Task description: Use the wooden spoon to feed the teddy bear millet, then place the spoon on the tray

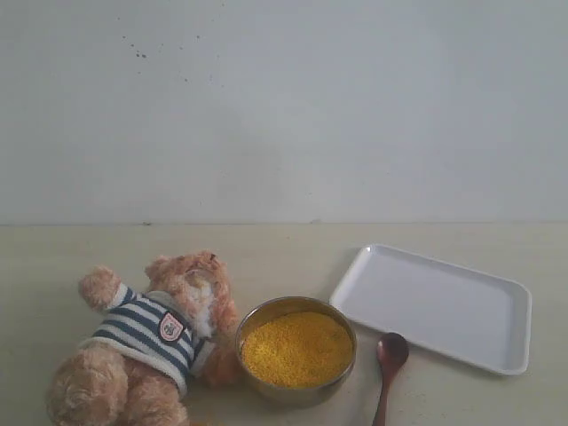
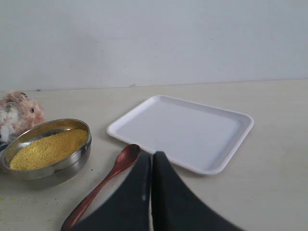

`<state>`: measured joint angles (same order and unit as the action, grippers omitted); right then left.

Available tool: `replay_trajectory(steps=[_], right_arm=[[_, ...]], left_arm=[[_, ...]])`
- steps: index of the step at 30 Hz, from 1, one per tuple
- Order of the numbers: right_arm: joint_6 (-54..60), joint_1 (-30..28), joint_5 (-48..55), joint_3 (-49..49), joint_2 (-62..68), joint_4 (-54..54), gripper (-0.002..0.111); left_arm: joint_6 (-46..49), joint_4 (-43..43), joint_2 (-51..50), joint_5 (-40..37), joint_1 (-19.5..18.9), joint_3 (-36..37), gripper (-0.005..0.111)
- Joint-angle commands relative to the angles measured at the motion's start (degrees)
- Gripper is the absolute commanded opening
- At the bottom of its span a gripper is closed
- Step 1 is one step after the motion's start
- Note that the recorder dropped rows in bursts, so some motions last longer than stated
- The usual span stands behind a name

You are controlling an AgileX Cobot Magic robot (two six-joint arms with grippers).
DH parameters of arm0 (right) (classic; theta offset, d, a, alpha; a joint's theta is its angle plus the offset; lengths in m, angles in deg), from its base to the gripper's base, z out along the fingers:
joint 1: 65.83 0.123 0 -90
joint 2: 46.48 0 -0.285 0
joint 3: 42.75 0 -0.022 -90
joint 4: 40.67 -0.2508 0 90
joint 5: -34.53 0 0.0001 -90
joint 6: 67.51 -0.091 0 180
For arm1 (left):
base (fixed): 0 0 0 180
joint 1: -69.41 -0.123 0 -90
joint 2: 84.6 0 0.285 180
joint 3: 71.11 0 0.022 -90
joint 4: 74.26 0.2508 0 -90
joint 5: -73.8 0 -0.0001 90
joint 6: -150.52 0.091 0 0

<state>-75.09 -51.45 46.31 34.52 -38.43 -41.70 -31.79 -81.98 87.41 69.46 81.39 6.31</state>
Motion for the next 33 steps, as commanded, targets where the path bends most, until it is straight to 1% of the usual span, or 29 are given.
replay_trajectory(steps=[1, 3, 6, 7, 10, 15, 19, 23, 25, 28, 30, 33], right_arm=[[0.5, -0.2, 0.0, 0.0, -0.3, 0.2, 0.0], [0.5, -0.2, 0.0, 0.0, -0.3, 0.2, 0.0], [0.5, -0.2, 0.0, 0.0, -0.3, 0.2, 0.0], [0.5, -0.2, 0.0, 0.0, -0.3, 0.2, 0.0], [0.5, -0.2, 0.0, 0.0, -0.3, 0.2, 0.0], [0.5, -0.2, 0.0, 0.0, -0.3, 0.2, 0.0], [0.5, -0.2, 0.0, 0.0, -0.3, 0.2, 0.0], [0.5, -0.2, 0.0, 0.0, -0.3, 0.2, 0.0], [0.5, -0.2, 0.0, 0.0, -0.3, 0.2, 0.0], [0.5, -0.2, 0.0, 0.0, -0.3, 0.2, 0.0], [0.5, -0.2, 0.0, 0.0, -0.3, 0.2, 0.0], [0.5, -0.2, 0.0, 0.0, -0.3, 0.2, 0.0]], left_arm=[[0.3, -0.2, 0.2, 0.5, 0.2, -0.2, 0.004], [0.3, -0.2, 0.2, 0.9, 0.2, -0.2, 0.004], [-0.2, -0.6, 0.2, 3.9, 0.2, -0.2, 0.004], [-1.7, -1.2, 0.2, 4.9, 0.2, -0.2, 0.004], [-9.4, -4.7, 0.2, 4.3, 0.2, -0.2, 0.004], [-16.7, -6.4, 0.2, -2.8, 0.2, -0.2, 0.004], [-17.4, -13.8, 0.2, -6.6, 0.2, -0.4, 0.004], [-15.1, -14.1, 0.2, -8.3, 0.2, -4.8, 0.004], [-13.1, -14.1, -1.4, -9.6, 0.2, -7.2, 0.004], [-9.3, -14.1, -7.8, -12.6, 0.2, -11.1, 0.004], [-5.7, -15.0, -13.9, -14.2, 0.2, -14.3, 0.004], [4.8, -18.6, -24.5, -15.9, 0.2, -19.6, 0.004]])
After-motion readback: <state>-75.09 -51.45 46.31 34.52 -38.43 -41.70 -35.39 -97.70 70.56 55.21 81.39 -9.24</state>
